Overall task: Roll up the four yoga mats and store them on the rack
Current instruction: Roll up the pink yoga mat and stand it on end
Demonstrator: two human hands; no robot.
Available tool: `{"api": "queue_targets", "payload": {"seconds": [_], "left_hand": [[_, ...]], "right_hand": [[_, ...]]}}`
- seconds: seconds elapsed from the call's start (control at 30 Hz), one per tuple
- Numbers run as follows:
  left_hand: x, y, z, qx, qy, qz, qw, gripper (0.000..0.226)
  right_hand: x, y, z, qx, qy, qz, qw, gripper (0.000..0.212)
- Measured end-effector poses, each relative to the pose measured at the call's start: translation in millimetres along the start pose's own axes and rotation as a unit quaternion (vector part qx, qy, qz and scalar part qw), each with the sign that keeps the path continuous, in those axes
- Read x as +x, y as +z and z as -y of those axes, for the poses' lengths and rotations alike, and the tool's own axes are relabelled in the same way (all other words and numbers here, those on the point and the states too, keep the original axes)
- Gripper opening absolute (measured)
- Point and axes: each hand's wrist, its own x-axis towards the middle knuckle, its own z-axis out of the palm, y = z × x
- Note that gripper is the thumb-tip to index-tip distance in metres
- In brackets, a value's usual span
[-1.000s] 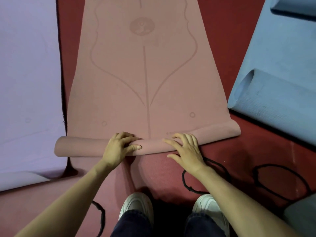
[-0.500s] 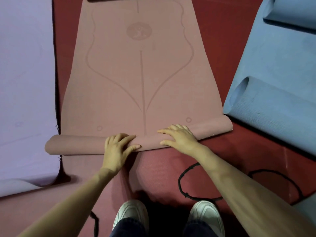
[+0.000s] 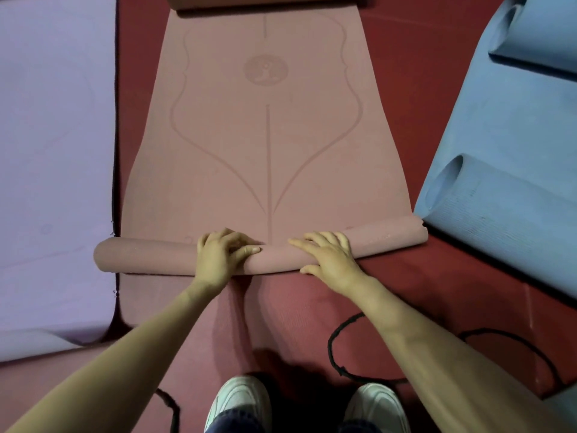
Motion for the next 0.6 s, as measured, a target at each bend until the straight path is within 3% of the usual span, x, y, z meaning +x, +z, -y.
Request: {"api": "queue_targets", "payload": {"seconds": [0.1, 0.27, 0.47, 0.6], "left_hand": [[-18.9, 12.3, 4.6, 0.068, 0.085, -0.062, 0.992, 0.047], [-26.3, 15.1, 25.4, 0.208, 0.198, -0.057, 0.956, 0.066], [-21.3, 8.0, 18.0, 0.261, 0.209, -0.038, 0.942, 0.070], [-44.4, 9.4, 15.8, 0.239, 0.213, -0.056, 0.946, 0.062]], "right_hand": [[6.5, -7.5, -2.1, 0.017, -0.005, 0.025, 1.000, 0.061], [11.5, -11.5, -1.8, -0.001, 0.005, 0.045, 0.999, 0.062], [7.3, -14.1, 5.0, -0.058, 0.017, 0.039, 0.997, 0.061], [-12.7, -8.9, 14.5, -0.067, 0.016, 0.012, 0.998, 0.060]]}}
